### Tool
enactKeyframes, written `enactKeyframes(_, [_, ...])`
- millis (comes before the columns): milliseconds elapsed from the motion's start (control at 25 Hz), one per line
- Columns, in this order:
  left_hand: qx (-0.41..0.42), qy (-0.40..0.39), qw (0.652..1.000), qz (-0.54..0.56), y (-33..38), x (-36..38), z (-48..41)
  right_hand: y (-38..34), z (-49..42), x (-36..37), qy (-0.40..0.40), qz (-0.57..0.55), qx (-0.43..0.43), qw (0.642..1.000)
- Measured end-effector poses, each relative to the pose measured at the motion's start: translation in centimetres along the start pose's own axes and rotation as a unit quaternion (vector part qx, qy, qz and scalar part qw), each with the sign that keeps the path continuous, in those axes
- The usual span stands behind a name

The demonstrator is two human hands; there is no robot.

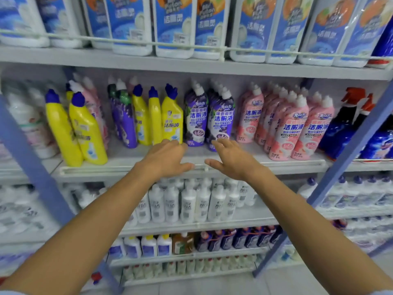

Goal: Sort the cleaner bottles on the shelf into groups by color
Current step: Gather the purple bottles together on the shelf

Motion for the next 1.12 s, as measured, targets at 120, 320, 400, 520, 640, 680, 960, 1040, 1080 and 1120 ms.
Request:
enactKeyframes(120, [-0.030,0.031,0.999,0.006,-2.4,0.8,5.0,-5.3,1.4,0.2,0.005,-0.010,-0.045,0.999])
enactKeyframes(320, [-0.095,0.048,0.994,0.029,-7.6,3.1,11.3,-9.5,2.4,1.1,0.021,-0.023,-0.076,0.997])
enactKeyframes(400, [-0.109,0.048,0.992,0.035,-9.4,3.5,11.8,-10.0,1.1,1.1,0.032,-0.030,-0.075,0.996])
enactKeyframes(520, [-0.119,0.032,0.992,0.021,-11.2,3.8,10.9,-10.7,-1.4,1.1,0.040,-0.035,-0.082,0.995])
enactKeyframes(640, [-0.121,0.056,0.991,0.013,-12.6,2.9,8.2,-10.5,-4.6,0.7,0.038,-0.055,-0.091,0.994])
enactKeyframes(680, [-0.117,0.067,0.991,0.010,-12.9,2.5,7.2,-10.2,-5.8,0.6,0.038,-0.065,-0.093,0.993])
enactKeyframes(960, [-0.133,0.112,0.985,-0.014,-16.2,-2.0,0.1,-9.3,-16.4,-1.4,0.059,-0.078,-0.143,0.985])
enactKeyframes(1040, [-0.154,0.123,0.980,-0.018,-17.5,-2.8,-0.8,-9.5,-18.7,-1.7,0.057,-0.081,-0.162,0.982])
enactKeyframes(1080, [-0.159,0.123,0.979,-0.022,-17.8,-2.8,-1.1,-9.4,-19.4,-1.8,0.057,-0.082,-0.170,0.980])
enactKeyframes(1120, [-0.160,0.125,0.979,-0.026,-18.1,-2.8,-1.5,-9.2,-19.9,-2.0,0.062,-0.083,-0.178,0.978])
Point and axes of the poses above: each hand's wrist, its own z-axis away from the middle knuckle, its own x-axis out of the palm, y = z × x, the point moved 6 cm from there along -z, towards the middle knuckle, and after that the axes turned 13 degrees about -x, right-handed, at the moved point
